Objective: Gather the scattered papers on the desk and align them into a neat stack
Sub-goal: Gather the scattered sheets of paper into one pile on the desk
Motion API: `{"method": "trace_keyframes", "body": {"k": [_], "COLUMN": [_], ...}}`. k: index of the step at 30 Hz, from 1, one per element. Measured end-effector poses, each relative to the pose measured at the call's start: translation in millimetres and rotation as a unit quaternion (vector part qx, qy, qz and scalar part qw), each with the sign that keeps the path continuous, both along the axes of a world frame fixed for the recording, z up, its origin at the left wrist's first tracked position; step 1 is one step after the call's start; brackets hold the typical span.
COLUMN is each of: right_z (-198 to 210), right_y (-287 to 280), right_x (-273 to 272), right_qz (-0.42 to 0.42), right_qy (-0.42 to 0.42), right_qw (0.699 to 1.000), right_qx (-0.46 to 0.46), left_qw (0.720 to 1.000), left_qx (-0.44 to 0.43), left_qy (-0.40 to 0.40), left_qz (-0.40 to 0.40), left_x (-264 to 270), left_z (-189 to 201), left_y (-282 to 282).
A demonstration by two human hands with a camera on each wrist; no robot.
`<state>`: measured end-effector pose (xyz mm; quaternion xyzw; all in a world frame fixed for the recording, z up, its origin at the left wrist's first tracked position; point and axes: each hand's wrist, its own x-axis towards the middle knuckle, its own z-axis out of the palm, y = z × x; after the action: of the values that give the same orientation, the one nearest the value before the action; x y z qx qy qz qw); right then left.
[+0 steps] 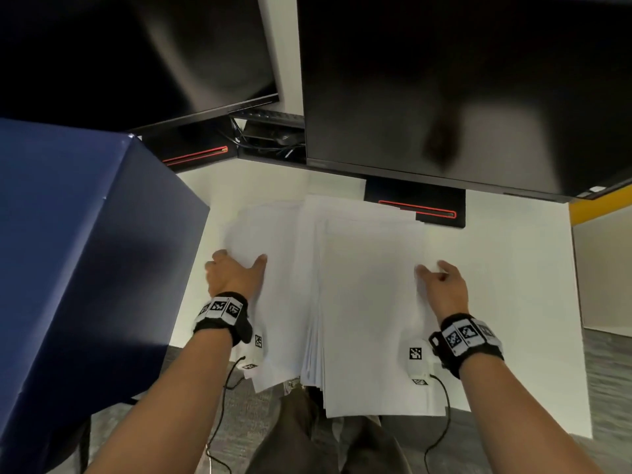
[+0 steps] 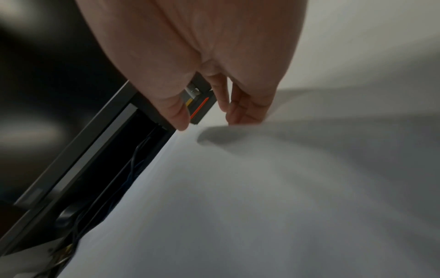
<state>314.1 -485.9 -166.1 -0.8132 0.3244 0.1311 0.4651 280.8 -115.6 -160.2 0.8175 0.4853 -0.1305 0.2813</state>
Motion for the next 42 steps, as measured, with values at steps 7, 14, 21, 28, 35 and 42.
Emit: {"method": "trace_keyframes", "body": {"k": [7,14,21,28,35,42], "right_z": [-3.2,5.5,-1.9,6.0,0.2,-1.2], "right_y": [41.4,15.9,56.5,41.4,44.1,73.2], "right_x": [-12.5,-32.0,-46.8,-78.2,-52.0,24.1], "right_qz": [0.095,0.031,0.081,0.177,0.151,0.156], "right_qy": [0.002,0.039,0.045,0.083,0.106,0.054], "right_qw": [0.995,0.999,0.996,0.979,0.973,0.984], "right_qx": [-0.01,-0.02,-0.012,-0.064,-0.136,-0.072], "left_qw": [0.989,0.988,0.97,0.956,0.968,0.951], "left_qx": [-0.085,-0.1,-0.208,-0.163,-0.132,-0.143], "left_qy": [-0.106,-0.018,-0.104,0.032,0.007,-0.044], "left_qz": [-0.052,-0.116,-0.077,-0.24,-0.212,-0.271], "left_x": [-12.4,-39.2,-34.1,-71.0,-45.9,16.1], "left_z": [8.1,6.2,7.5,4.3,15.0,3.4], "left_y": [-53.5,-28.3,-87.8,-61.7,-53.7,-72.0]}}
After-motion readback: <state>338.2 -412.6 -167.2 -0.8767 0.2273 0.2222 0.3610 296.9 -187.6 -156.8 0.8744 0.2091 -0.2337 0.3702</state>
